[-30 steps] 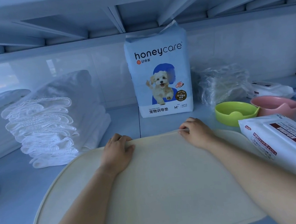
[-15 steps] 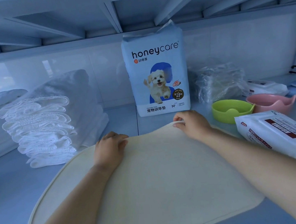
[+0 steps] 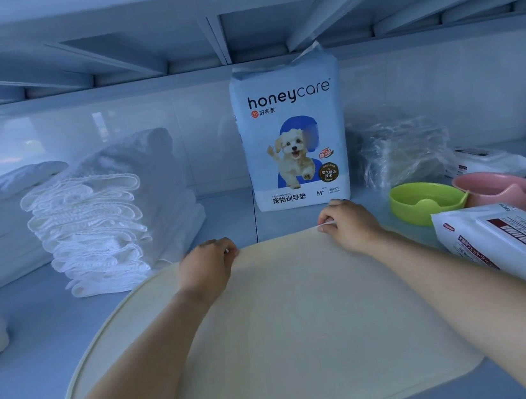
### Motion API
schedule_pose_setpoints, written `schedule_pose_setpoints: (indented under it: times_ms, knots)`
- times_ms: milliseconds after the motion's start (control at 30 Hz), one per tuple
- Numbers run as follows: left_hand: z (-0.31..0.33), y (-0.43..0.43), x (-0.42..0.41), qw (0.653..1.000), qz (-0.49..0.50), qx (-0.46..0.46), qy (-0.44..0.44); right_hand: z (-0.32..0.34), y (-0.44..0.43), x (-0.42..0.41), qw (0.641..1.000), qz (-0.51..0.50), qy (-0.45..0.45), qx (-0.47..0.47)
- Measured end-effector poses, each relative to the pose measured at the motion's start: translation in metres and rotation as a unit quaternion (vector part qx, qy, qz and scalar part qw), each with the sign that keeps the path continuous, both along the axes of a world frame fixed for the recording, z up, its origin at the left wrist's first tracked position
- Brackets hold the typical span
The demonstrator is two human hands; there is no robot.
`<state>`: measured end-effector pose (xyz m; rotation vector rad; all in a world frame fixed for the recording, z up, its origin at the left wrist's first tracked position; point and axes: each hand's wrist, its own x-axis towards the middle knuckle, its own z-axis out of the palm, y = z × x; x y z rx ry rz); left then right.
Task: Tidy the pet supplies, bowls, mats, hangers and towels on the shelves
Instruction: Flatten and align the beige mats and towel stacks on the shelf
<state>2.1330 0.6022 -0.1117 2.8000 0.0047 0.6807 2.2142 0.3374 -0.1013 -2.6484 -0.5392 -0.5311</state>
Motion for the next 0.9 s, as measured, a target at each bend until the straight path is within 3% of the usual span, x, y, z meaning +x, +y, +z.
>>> schedule_pose_setpoints:
  times_ms: [67, 233, 500, 733, 900]
  knots:
    - [0.005, 0.005, 0.003, 1.000, 0.018, 0.012, 0.019, 0.003, 0.006, 0.004, 1.000, 0.003, -0.007, 0.010]
    - [-0.002, 0.009, 0.007, 0.996, 0.005, 0.020, 0.084, -0.013, 0.013, 0.007, 0.997, 0.013, 0.072, -0.008]
    - [-0.006, 0.016, 0.012, 0.990, -0.003, 0.050, 0.131, -0.016, 0.011, 0.008, 0.995, -0.010, 0.081, -0.058]
    - [-0.006, 0.014, 0.010, 0.996, -0.025, 0.039, 0.074, -0.017, 0.009, 0.004, 0.998, -0.008, 0.059, -0.015]
    - [-0.002, 0.012, 0.013, 0.997, -0.046, 0.038, 0.052, -0.010, 0.010, 0.002, 0.997, -0.041, 0.032, -0.063]
